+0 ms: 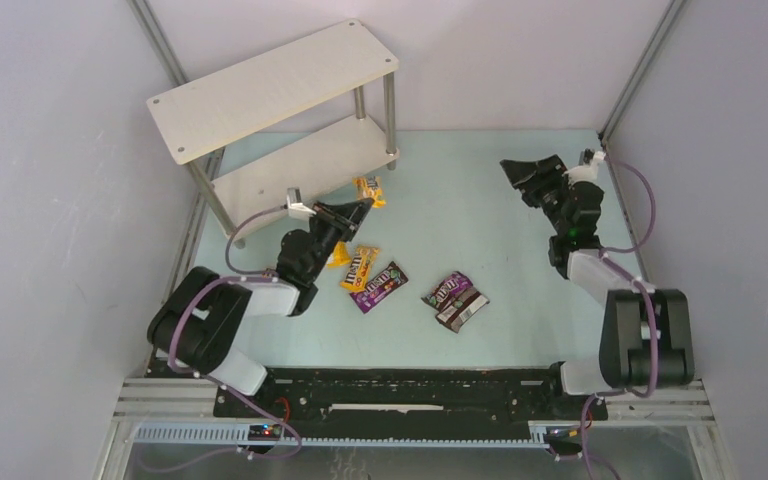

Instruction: Place and organize the candy bags onto the shelf

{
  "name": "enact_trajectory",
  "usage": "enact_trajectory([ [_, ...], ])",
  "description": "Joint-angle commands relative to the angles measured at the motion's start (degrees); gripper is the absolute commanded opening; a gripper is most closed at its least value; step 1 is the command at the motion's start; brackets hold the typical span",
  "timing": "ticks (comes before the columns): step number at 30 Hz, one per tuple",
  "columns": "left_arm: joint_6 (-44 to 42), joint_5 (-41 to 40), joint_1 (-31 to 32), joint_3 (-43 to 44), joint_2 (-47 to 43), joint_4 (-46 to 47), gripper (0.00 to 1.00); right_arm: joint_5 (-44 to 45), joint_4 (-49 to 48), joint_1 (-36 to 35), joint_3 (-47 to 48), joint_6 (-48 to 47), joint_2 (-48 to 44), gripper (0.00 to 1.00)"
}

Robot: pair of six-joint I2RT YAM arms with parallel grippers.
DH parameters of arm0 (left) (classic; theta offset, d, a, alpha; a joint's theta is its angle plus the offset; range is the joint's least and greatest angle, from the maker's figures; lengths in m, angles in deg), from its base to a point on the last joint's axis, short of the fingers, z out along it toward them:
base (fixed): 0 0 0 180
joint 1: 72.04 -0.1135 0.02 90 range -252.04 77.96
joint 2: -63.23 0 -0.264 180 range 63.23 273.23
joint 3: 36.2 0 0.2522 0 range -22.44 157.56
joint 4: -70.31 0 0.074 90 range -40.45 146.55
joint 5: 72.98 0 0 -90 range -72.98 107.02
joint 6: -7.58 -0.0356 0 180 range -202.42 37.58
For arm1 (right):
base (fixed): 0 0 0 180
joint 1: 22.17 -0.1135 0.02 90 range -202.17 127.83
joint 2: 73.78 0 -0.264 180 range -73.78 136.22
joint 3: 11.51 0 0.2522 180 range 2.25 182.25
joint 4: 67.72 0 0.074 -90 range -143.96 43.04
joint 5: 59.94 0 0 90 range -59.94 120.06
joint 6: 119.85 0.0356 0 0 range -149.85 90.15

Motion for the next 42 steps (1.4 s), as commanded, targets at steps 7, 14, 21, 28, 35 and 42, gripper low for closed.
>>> enact_trajectory([
  [7, -1.5, -7.6, -5.3, 22.9, 26.2, 10.1, 0.00, -16.7, -18.0, 7.6, 8.7, -2.5, 17.3, 0.68],
  [14, 1.3, -11.0, -5.6, 38.2, 39.1, 6.1, 0.00, -18.5, -14.0, 10.4, 8.4, -5.6, 17.9, 0.88],
  [21, 4.3, -12.1, -6.0, 45.4, 44.9, -0.4, 0.00, -18.6, -14.9, 10.5, 8.4, -5.5, 17.6, 0.97],
  [28, 11.2, -11.0, -7.7, 47.1, 47.7, -4.3, 0.00, -18.7, -16.1, 10.4, 8.1, -4.9, 17.6, 1.00],
  [35, 10.7, -11.5, -8.2, 49.7, 47.7, -7.9, 0.00, -18.9, -16.6, 10.4, 7.9, -4.6, 18.0, 1.00],
  [42, 11.6, -10.2, -8.4, 52.0, 48.8, -9.1, 0.05, -19.1, -18.1, 10.2, 7.9, -3.2, 18.7, 1.00],
])
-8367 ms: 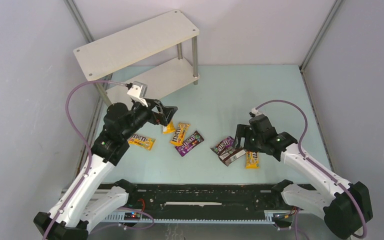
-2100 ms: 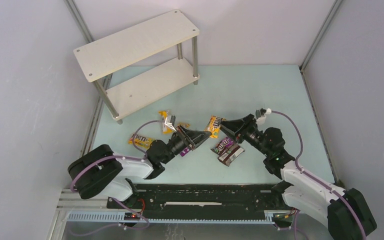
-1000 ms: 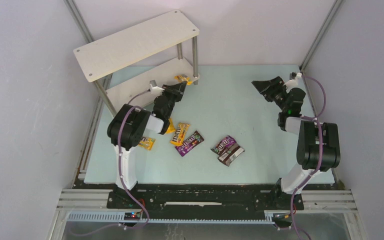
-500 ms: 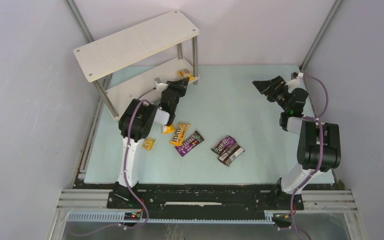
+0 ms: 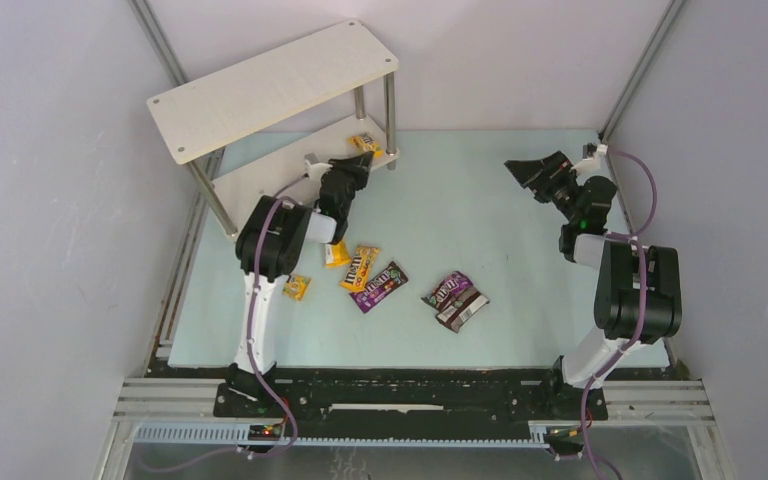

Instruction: Place and organize the candy bags onto the shelf

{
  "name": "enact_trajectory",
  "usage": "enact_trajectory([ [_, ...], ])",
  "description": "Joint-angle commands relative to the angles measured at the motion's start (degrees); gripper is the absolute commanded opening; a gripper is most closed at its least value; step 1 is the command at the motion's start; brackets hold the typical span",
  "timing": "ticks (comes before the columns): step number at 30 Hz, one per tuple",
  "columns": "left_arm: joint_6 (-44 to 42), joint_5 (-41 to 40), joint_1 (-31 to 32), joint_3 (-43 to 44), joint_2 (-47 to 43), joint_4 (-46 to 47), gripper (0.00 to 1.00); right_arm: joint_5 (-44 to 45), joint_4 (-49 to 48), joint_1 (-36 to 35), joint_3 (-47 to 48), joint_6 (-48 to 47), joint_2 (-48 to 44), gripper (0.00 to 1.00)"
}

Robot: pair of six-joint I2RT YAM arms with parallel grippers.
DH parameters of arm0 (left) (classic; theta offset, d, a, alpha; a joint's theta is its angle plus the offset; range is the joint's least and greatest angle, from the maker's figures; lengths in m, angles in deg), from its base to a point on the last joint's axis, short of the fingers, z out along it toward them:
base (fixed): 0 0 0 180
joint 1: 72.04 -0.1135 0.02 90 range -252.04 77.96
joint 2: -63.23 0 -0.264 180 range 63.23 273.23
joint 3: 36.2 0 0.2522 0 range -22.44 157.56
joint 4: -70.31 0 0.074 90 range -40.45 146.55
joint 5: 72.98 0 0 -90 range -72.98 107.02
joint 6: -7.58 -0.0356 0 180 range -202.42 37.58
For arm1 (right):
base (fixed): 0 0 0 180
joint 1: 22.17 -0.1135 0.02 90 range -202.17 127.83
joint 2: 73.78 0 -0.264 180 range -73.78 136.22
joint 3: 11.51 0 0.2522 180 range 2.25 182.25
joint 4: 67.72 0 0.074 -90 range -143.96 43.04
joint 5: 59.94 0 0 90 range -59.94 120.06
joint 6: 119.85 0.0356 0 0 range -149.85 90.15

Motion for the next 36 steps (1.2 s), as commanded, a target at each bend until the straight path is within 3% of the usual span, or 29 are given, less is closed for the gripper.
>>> enact_trajectory([
  [1, 1.8, 0.5, -0.4, 3.5, 1.5, 0.2, 0.06, -0.7, -4.3, -0.4, 1.1, 0.7, 0.0, 1.00],
  [8, 2.9, 0.7, -0.5, 5.5, 3.1, -0.4, 0.10, -0.7, -4.6, -0.6, 1.1, 1.0, 0.1, 1.00],
  [18, 1.9, 1.8, -0.7, 3.1, 1.3, -0.1, 0.44, -0.9, -5.4, -0.6, 1.1, 2.2, 0.4, 1.00],
  [33, 2.7, 5.4, -0.6, -2.5, -4.1, -1.3, 0.73, -1.1, -6.5, -0.6, 1.1, 3.1, 1.1, 1.00],
  [36, 4.0, 5.9, -0.5, -2.9, -5.5, -4.9, 0.75, -1.1, -6.7, -0.5, 1.1, 3.2, 1.2, 1.00],
])
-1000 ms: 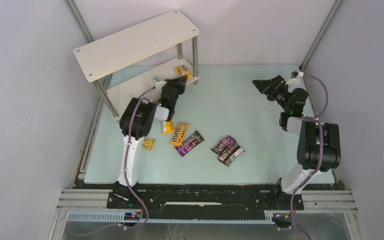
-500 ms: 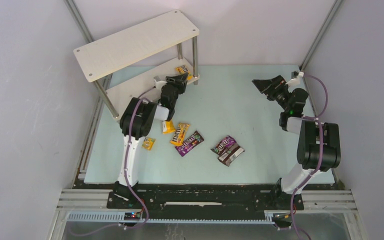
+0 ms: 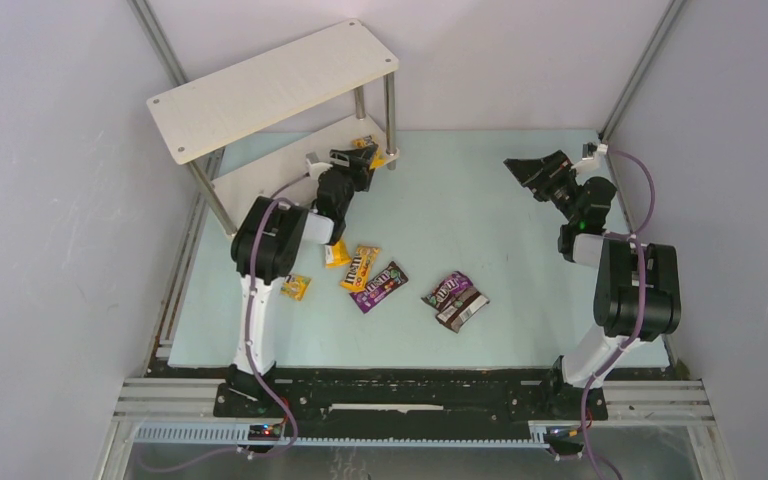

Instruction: Place and organize the candy bags onto the shelf

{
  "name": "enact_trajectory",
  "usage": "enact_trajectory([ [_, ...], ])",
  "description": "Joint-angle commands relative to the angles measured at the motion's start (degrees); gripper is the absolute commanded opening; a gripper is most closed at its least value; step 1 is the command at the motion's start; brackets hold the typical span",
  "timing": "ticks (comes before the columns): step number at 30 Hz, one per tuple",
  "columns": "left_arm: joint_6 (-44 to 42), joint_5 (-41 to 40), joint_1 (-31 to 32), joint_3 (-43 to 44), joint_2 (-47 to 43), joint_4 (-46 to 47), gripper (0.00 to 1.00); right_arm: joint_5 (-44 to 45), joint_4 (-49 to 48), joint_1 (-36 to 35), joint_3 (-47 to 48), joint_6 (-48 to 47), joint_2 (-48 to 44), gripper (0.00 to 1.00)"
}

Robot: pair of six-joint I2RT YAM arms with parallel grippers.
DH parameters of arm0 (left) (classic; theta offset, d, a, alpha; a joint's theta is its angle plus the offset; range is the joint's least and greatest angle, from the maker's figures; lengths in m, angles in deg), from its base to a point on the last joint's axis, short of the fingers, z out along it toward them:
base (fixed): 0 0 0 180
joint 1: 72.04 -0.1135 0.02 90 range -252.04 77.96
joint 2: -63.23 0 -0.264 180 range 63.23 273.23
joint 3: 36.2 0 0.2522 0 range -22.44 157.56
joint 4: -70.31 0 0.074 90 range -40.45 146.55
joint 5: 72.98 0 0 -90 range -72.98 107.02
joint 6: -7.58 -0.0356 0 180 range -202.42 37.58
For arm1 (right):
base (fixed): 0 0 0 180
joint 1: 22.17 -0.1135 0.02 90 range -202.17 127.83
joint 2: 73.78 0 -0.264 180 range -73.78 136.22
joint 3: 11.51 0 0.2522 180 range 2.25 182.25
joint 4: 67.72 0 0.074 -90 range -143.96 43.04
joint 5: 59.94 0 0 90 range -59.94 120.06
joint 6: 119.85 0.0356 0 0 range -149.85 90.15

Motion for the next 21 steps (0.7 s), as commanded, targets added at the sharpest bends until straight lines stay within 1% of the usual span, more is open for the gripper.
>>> enact_trajectory([
  [1, 2.0, 1.0, -0.3, -1.3, -4.1, -7.2, 0.74, -0.4, -3.3, -0.1, 1.1, 0.6, 0.4, 1.00],
  [8, 7.7, 1.1, -0.3, 1.0, -7.0, -23.0, 0.73, -0.6, -3.9, 0.1, 1.1, 1.2, 0.9, 1.00],
  [11, 9.1, -1.0, -0.2, 2.7, -9.9, -34.0, 0.79, -0.8, -4.7, 0.2, 1.1, 1.7, 1.3, 1.00],
  [14, 11.4, -1.0, -0.1, 5.2, -11.3, -43.9, 0.82, -1.0, -5.4, 0.4, 1.1, 2.3, 1.7, 1.00],
  [18, 13.3, 1.4, 0.1, 6.1, -11.4, -47.3, 0.88, -1.2, -5.8, 0.6, 1.1, 2.8, 1.9, 1.00],
  [20, 13.6, 2.7, 0.2, 6.3, -11.3, -47.3, 0.88, -1.3, -6.0, 0.7, 1.1, 3.1, 2.0, 1.00],
  [21, 13.2, 2.8, 0.3, 6.3, -11.7, -47.1, 0.86, -1.3, -6.0, 0.7, 1.1, 3.2, 2.1, 1.00],
])
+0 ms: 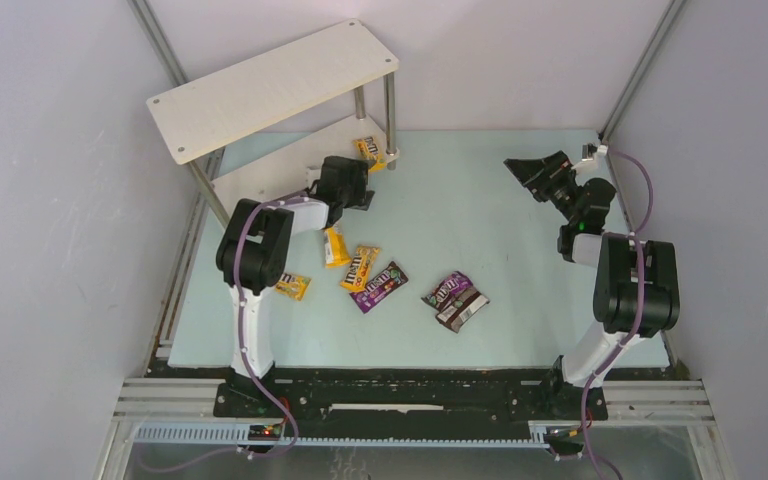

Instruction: Place and organize the candy bags onto the shelf

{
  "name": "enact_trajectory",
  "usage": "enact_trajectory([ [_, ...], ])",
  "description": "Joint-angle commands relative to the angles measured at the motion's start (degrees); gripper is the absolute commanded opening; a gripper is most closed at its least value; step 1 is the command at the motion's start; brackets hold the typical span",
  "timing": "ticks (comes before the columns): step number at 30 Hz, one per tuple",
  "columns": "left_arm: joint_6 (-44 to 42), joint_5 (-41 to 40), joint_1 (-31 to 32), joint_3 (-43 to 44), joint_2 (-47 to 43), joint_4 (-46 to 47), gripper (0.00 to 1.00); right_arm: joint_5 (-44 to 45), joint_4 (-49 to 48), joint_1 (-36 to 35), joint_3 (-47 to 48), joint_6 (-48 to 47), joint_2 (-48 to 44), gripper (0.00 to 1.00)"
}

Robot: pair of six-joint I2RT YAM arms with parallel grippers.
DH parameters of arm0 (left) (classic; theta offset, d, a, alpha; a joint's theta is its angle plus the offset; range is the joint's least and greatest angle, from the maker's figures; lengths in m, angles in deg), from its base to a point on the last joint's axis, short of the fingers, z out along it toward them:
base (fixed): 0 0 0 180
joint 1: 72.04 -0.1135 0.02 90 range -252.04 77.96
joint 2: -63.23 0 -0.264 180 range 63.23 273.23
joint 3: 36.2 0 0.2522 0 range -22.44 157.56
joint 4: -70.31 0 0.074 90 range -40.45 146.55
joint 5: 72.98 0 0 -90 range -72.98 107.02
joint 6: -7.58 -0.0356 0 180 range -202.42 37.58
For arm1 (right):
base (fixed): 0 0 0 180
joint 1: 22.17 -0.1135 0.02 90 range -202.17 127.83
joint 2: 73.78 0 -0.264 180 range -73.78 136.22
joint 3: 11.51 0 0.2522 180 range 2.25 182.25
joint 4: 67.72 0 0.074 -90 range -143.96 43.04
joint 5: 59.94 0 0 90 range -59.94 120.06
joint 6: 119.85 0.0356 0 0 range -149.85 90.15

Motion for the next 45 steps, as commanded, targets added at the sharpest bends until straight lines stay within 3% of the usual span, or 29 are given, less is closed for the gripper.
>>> enact_trajectory([
  [1, 1.4, 1.2, 0.5, 1.8, -3.0, -4.9, 0.82, -0.7, -3.4, 0.4, 1.1, 0.9, 0.7, 1.00],
  [6, -1.7, -0.6, 0.6, -0.2, -4.3, -0.4, 0.65, -1.1, -4.0, 0.6, 1.1, 1.3, 1.0, 1.00],
  [16, -3.0, -1.3, 0.5, 1.7, -0.4, 6.4, 0.48, -1.5, -5.4, 0.8, 1.1, 2.2, 1.5, 1.00],
  [26, -2.0, -1.3, 0.6, 4.7, 3.1, 9.6, 0.24, -1.8, -6.9, 0.8, 1.1, 3.2, 2.2, 1.00],
  [38, -2.3, -2.2, 0.2, 10.5, 7.2, 8.7, 0.24, -1.9, -7.8, 0.7, 1.1, 3.9, 2.6, 1.00],
  [41, -4.5, -1.3, 0.5, 8.7, 4.9, 7.6, 0.32, -1.7, -7.8, 0.7, 1.1, 3.6, 2.5, 1.00],
  [45, -6.9, -0.1, 1.3, -0.3, -2.4, 7.7, 0.51, -1.8, -4.9, 0.4, 1.8, 2.0, 2.0, 1.00],
])
